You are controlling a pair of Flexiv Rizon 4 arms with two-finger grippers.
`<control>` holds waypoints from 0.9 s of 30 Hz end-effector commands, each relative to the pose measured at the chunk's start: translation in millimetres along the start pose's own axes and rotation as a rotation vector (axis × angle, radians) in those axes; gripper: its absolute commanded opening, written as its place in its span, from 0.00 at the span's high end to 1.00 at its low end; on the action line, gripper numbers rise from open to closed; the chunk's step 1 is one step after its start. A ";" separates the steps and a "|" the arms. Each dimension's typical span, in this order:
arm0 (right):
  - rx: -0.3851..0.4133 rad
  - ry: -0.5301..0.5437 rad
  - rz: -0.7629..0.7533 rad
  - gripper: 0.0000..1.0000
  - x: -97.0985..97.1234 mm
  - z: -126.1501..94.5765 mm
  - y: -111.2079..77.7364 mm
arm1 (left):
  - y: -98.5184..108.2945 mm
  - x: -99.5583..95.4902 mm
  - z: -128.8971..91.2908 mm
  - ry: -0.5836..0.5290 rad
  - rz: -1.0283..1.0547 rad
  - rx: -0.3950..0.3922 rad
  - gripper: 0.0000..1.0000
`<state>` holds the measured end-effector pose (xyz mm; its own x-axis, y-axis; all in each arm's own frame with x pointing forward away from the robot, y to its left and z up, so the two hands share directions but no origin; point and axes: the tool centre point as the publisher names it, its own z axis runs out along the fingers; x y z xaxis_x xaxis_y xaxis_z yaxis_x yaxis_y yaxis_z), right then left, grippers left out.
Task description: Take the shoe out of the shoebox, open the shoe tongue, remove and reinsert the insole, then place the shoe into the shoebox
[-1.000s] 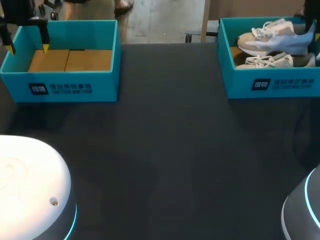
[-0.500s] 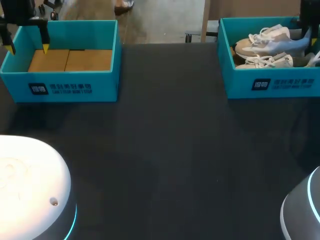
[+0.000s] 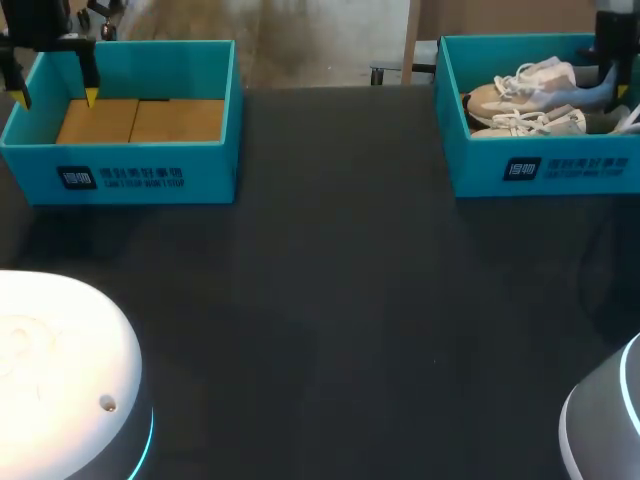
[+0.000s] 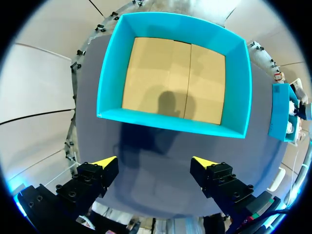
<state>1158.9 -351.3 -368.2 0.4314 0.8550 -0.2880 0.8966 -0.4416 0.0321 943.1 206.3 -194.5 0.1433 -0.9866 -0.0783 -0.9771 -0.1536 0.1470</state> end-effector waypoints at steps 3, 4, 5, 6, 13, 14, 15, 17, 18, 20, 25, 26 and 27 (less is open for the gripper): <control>0.124 -0.005 -0.013 1.00 6.8 6.8 13.3 | 0.8 -0.6 -0.2 -0.001 0.000 0.001 0.00; 0.127 -0.004 -0.017 1.00 7.1 7.8 13.7 | 0.8 -0.6 -0.2 -0.001 0.000 0.001 0.00; 0.128 -0.003 -0.018 1.00 7.3 8.3 13.8 | 0.8 -0.6 -0.2 -0.001 0.000 0.001 0.00; 0.132 -0.002 -0.021 1.00 7.6 9.2 14.0 | 0.8 -0.6 -0.2 -0.001 0.000 0.001 0.00; 0.138 0.020 -0.029 0.40 3.6 4.4 13.2 | 0.8 -0.6 -0.2 -0.001 0.000 0.001 0.00; 0.133 0.023 -0.029 0.14 2.8 1.6 13.1 | 0.8 -0.6 -0.2 -0.001 0.000 0.001 0.00; 0.130 0.031 -0.030 0.02 2.0 -1.2 13.0 | 0.8 -0.6 -0.2 -0.001 0.000 0.001 0.00; 0.125 0.039 -0.032 0.00 0.1 -7.1 12.9 | 0.8 -0.6 -0.2 -0.001 0.000 0.001 0.00; 0.121 0.050 -0.033 0.00 -1.1 -10.5 12.5 | 0.8 -0.6 -0.2 -0.001 0.000 0.001 0.00; 0.116 0.052 -0.034 0.00 -2.7 -18.2 10.8 | 0.8 -0.6 -0.2 -0.001 0.000 0.001 0.00; 0.102 0.092 -0.053 0.00 -8.8 -46.7 1.6 | 0.8 -0.6 -0.2 -0.001 0.000 0.001 0.00; 0.096 0.103 -0.057 0.00 -10.3 -55.7 -2.1 | 0.8 -0.6 -0.2 -0.001 0.000 0.001 0.00; 0.094 0.106 -0.063 0.00 -10.3 -63.4 -5.4 | 0.8 -0.6 -0.2 -0.001 0.000 0.001 0.00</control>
<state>1161.8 -336.7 -335.4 0.3889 0.9005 -0.1943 0.9176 -0.3975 -0.0058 943.1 206.3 -194.4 0.1433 -0.9866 -0.0783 -0.9771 -0.1536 0.1470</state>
